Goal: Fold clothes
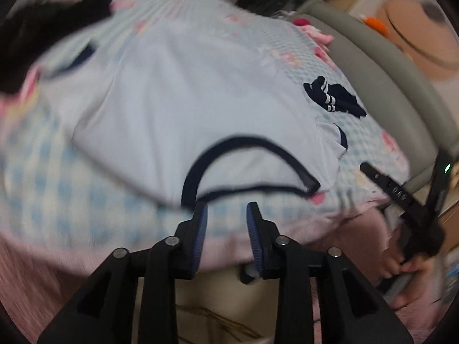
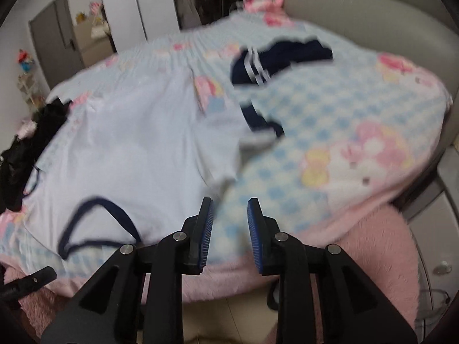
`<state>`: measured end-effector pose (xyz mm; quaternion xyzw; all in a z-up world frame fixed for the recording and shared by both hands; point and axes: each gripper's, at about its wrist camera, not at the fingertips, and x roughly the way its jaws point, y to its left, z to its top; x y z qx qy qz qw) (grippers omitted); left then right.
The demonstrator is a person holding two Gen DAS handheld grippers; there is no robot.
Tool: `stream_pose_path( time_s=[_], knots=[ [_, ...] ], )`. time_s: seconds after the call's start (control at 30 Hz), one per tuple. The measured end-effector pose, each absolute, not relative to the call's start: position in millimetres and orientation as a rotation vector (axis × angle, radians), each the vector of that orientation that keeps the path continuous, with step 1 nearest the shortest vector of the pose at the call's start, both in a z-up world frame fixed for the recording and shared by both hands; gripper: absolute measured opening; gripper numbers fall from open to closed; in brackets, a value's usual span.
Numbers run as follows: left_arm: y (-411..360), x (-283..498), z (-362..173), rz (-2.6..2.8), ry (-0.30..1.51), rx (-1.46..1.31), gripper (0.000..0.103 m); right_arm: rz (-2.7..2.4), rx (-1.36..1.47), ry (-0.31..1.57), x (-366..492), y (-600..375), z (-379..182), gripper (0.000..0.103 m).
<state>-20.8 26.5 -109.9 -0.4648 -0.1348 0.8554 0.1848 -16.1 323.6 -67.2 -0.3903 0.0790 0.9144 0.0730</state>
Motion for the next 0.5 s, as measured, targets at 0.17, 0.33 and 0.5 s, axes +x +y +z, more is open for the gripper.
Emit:
stream_pose_path(
  time_s=[0.17,0.33,0.5],
  knots=[
    [74.1,-74.5,-115.1,2.492,-0.095,-1.36,0.041,2.877,-1.228,0.109,-46.5,285.9,-72.3,0.025],
    [69.4,-75.2,-144.7,2.495,-0.059,-1.454,0.041,2.849,-1.429,-0.018,-53.5,267.9,-114.3,0.025],
    [55.4,-48.7,-144.5,2.484,-0.086,-1.486,0.045,2.8,-1.548,-0.053,-37.6,273.5,-130.4,0.027]
  ],
)
